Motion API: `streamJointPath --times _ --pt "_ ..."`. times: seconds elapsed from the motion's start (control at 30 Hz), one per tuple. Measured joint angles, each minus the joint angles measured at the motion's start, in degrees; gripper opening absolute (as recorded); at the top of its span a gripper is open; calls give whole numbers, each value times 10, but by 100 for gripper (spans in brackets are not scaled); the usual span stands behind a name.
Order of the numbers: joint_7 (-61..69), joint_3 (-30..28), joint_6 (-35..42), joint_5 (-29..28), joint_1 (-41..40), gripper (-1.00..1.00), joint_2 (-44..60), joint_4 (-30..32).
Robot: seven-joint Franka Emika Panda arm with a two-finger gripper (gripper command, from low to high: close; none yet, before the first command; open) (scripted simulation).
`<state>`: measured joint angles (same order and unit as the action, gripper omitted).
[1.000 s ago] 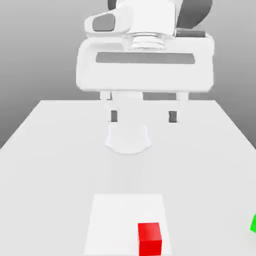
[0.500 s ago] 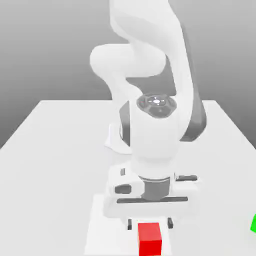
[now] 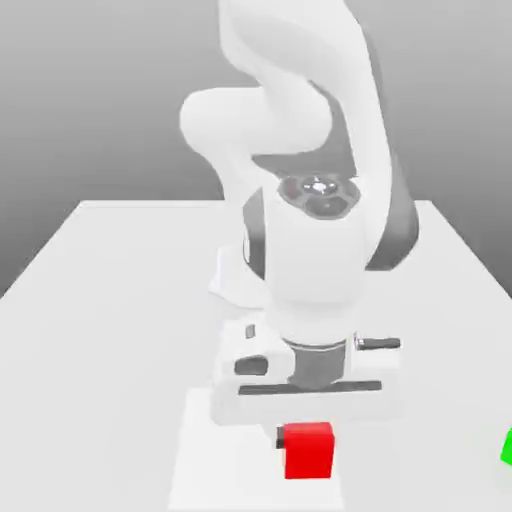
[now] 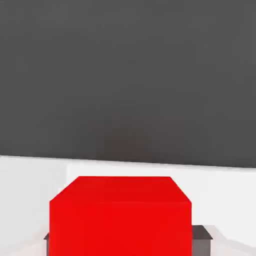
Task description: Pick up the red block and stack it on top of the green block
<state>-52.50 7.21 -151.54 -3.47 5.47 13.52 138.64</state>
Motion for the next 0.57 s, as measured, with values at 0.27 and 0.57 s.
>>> streamJointPath --times 0.27,0.57 --pt "-78 81 61 -35 127 -100 22 -77" --pt "-127 75 12 -82 187 100 98 -105"
